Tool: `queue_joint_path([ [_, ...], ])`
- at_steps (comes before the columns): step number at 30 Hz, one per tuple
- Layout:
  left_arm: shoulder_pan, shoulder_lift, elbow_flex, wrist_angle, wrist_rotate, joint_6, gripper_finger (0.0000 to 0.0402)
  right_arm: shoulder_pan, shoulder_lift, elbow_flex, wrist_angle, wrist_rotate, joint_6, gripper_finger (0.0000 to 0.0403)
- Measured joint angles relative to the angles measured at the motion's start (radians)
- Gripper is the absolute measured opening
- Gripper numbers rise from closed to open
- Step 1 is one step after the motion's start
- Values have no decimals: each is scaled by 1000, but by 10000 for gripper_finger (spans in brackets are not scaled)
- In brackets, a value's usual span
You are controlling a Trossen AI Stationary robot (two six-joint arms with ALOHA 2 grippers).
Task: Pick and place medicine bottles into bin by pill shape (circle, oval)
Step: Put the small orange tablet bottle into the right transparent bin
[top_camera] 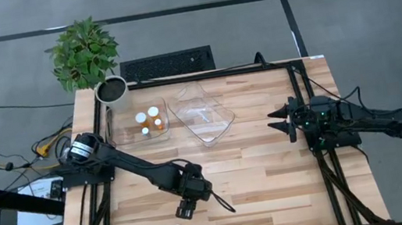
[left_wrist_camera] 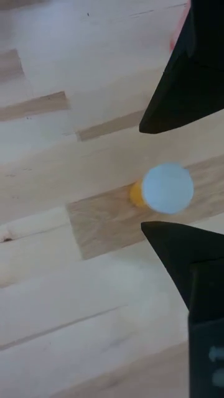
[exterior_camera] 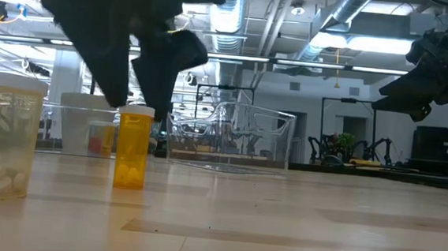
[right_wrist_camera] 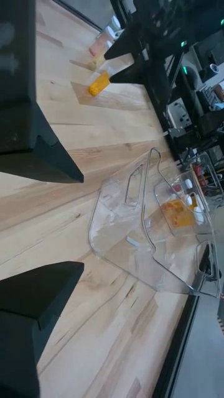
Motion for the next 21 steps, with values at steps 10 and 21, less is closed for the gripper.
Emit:
queue_joint_path([
  [10,18,1,-5,-10,24,14,236,0,0,0,0,0,0,225],
  [21,32,1,-5,-6,26,38,178,0,0,0,0,0,0,225],
])
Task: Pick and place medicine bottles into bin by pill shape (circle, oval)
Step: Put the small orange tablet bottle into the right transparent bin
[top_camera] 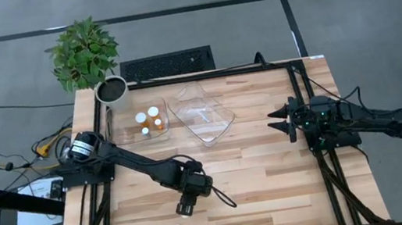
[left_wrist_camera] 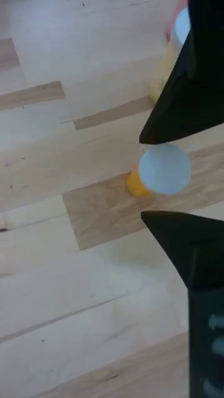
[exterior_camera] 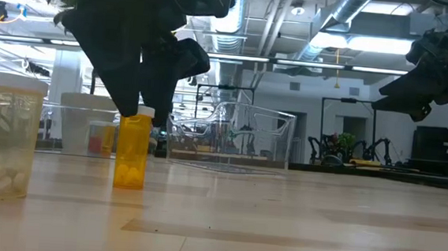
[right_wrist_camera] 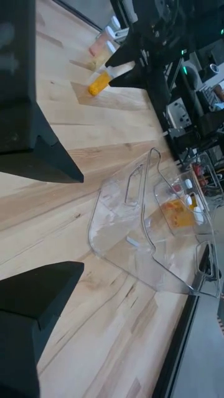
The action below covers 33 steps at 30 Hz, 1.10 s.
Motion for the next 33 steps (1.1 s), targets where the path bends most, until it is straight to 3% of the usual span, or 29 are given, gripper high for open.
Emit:
queue_joint_path([
  [16,0,-1,0,-1,17,-5,114,0,0,0,0,0,0,225],
  [24,8,-1,4,-14,18,-23,113,0,0,0,0,0,0,225],
  [33,77,-3,218,-306,-7,12,113,0,0,0,-1,0,0,225],
])
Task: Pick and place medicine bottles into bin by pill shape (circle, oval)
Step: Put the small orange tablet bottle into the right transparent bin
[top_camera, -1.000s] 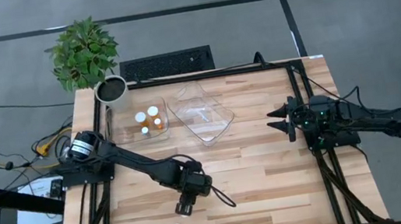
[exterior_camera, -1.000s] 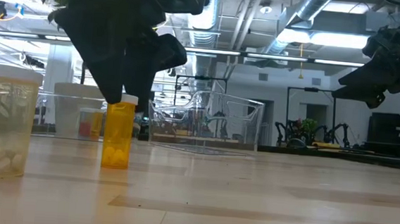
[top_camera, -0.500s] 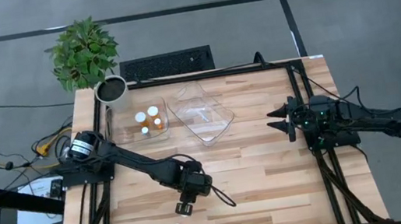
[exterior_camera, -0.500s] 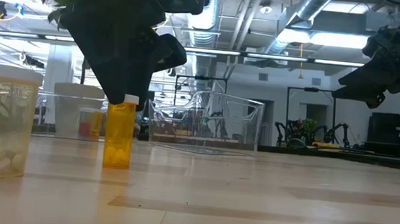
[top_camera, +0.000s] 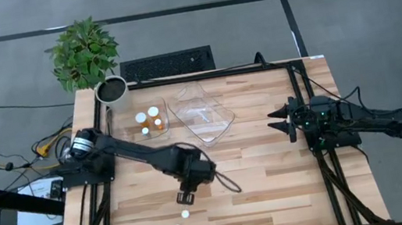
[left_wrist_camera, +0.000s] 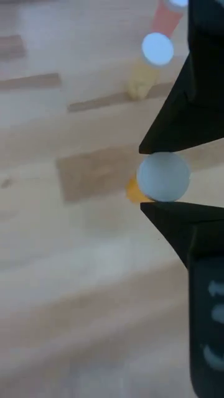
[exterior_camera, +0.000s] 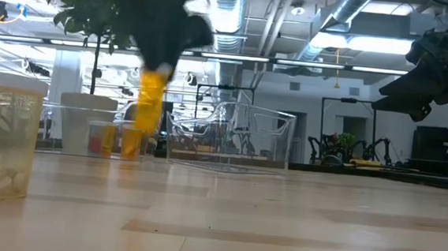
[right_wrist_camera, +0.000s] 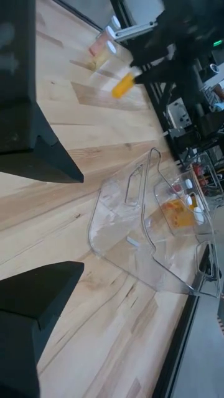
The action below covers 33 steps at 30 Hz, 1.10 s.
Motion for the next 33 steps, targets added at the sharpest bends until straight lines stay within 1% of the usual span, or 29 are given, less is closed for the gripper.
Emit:
queue_joint_path([
  [4,50,-1,145,-143,-89,61,114,0,0,0,-1,0,0,225],
  [7,103,-1,239,-189,-152,109,114,0,0,0,-3,0,0,225],
  [9,150,-1,290,-195,-169,146,114,0,0,0,-3,0,0,225],
  [12,233,-2,338,-199,-192,201,114,0,0,0,-4,0,0,225],
  [15,334,-2,360,-207,-213,235,114,0,0,0,-6,0,0,225],
  [19,486,-1,358,-176,-192,254,114,0,0,0,-6,0,0,225],
  [22,599,-1,358,-128,-130,250,114,0,0,0,-6,0,0,225],
  [25,686,-1,358,-86,-73,245,114,0,0,0,-6,0,0,225],
  [29,746,10,358,-52,-38,250,114,0,0,0,-6,0,-2,225],
  [33,750,71,358,-47,-20,264,114,0,0,0,-6,0,-7,225],
])
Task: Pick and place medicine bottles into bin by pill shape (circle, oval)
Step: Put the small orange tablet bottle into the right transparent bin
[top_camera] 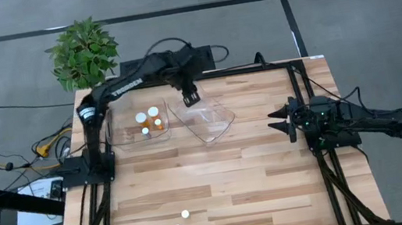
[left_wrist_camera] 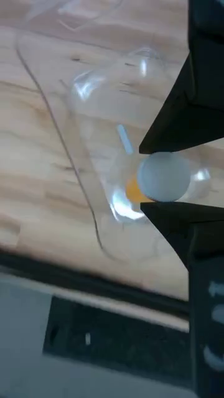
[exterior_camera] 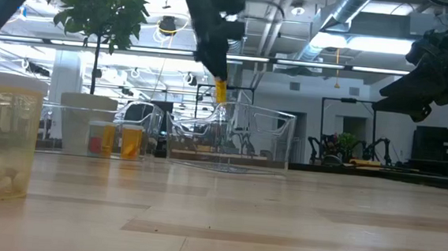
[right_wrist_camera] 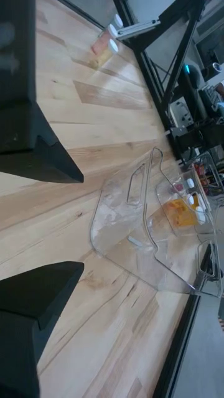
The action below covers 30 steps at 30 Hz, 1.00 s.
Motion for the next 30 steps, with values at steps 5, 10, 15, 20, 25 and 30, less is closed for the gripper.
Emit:
queue_joint_path([
  [5,-15,121,-2,-8,18,23,114,0,0,0,1,0,-1,225],
  [10,-11,204,-2,8,19,17,114,0,0,0,0,0,-1,225],
  [15,-4,243,-2,21,7,16,114,0,0,0,0,0,-1,225],
  [20,-3,243,-2,87,8,16,114,0,0,0,0,0,-1,225],
  [25,4,254,0,94,34,11,114,0,0,0,0,0,-1,225],
  [30,3,268,0,86,36,8,114,0,0,0,0,0,-2,225],
])
